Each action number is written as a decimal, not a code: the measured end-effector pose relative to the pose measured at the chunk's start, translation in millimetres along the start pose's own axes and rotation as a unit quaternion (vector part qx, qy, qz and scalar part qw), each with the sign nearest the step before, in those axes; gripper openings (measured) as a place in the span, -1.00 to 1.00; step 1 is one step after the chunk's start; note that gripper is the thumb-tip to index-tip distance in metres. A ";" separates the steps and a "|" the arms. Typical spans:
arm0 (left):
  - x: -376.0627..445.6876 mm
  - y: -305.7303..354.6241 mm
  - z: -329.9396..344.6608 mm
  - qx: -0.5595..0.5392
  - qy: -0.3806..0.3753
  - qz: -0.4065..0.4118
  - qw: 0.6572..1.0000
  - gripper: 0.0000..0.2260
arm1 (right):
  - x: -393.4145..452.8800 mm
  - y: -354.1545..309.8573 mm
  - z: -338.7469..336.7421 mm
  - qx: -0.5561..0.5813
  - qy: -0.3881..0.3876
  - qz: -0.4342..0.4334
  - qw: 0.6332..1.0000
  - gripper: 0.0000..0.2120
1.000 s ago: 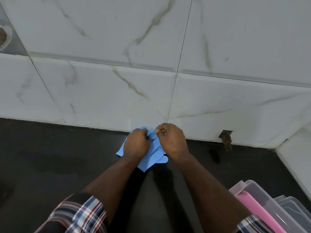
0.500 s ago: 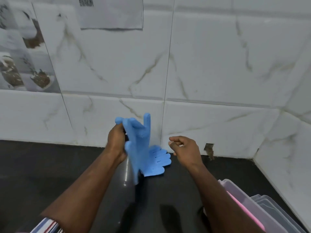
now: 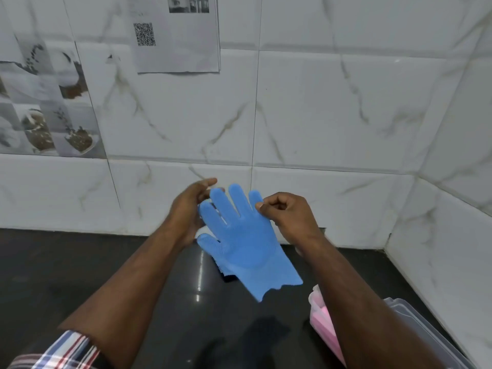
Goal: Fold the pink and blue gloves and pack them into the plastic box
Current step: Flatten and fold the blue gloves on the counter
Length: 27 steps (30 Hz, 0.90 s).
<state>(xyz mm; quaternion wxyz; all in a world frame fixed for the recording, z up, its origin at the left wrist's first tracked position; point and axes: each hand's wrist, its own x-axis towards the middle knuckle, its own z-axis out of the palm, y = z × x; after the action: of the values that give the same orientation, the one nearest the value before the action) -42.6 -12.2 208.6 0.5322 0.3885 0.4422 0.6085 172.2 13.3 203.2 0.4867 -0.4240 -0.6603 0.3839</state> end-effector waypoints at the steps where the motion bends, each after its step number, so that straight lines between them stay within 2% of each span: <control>1: -0.5 7.2 -1.7 0.080 0.008 0.051 0.995 -0.68 | -1.2 -1.8 0.2 -0.006 -0.005 -0.007 1.000 -0.87; 2: -0.7 13.3 -1.4 0.179 0.003 0.103 0.978 -0.68 | -2.1 -4.0 0.8 -0.016 -0.010 -0.014 1.000 -0.87; 4: -8.0 18.3 11.6 0.340 -0.082 0.166 0.922 -0.68 | -3.8 -9.0 1.2 -0.035 -0.023 -0.027 0.999 -0.88; 5: -11.3 19.4 19.7 0.391 -0.130 0.170 0.895 -0.70 | -4.6 -11.3 0.7 -0.040 -0.029 -0.032 0.998 -0.88; 6: -12.9 19.2 26.5 0.425 -0.159 0.170 0.875 -0.74 | -5.8 -13.1 -0.8 -0.045 -0.033 -0.037 0.998 -0.89; 8: -13.1 16.9 34.3 0.436 -0.175 0.173 0.866 -0.84 | -9.1 -14.3 -6.4 -0.055 -0.033 -0.047 0.997 -0.90; 11: -18.8 18.3 44.5 0.433 -0.167 0.178 0.868 -0.87 | -18.4 -12.8 -18.6 -0.025 -0.030 -0.034 0.999 -0.91; 13: -20.6 18.3 50.4 0.432 -0.152 0.179 0.871 -0.85 | -28.6 -7.0 -28.5 -0.001 -0.029 -0.008 1.000 -0.81; 15: -23.0 17.8 54.2 0.408 -0.134 0.163 0.888 -0.83 | -45.2 6.7 -38.9 0.019 -0.048 0.035 0.998 -0.69; 17: -26.9 17.3 56.3 0.375 -0.120 0.135 0.909 -0.82 | -67.1 27.1 -44.8 0.007 -0.099 0.084 0.992 -0.64; 19: -30.1 12.8 56.2 0.351 -0.120 0.114 0.922 -0.80 | -89.8 48.5 -44.3 -0.035 -0.166 0.114 0.979 -0.76; 21: -32.0 7.1 53.2 0.318 -0.120 0.095 0.936 -0.77 | -106.9 67.2 -40.9 -0.061 -0.185 0.140 0.971 -0.95; 24: -37.2 -4.9 38.5 0.241 -0.111 0.047 0.963 -0.78 | -120.4 90.1 -41.1 -0.026 -0.153 0.197 0.968 -0.90; 27: -46.7 -32.7 5.4 0.166 -0.069 -0.022 0.983 -0.78 | -128.6 105.5 -45.6 -0.017 -0.112 0.195 0.974 -0.93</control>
<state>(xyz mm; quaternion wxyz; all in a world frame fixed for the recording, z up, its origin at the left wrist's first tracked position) -21.4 -56.5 179.0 0.5027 0.5025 0.5081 0.4864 257.5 -66.1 75.9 0.3186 -0.5070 -0.6217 0.5050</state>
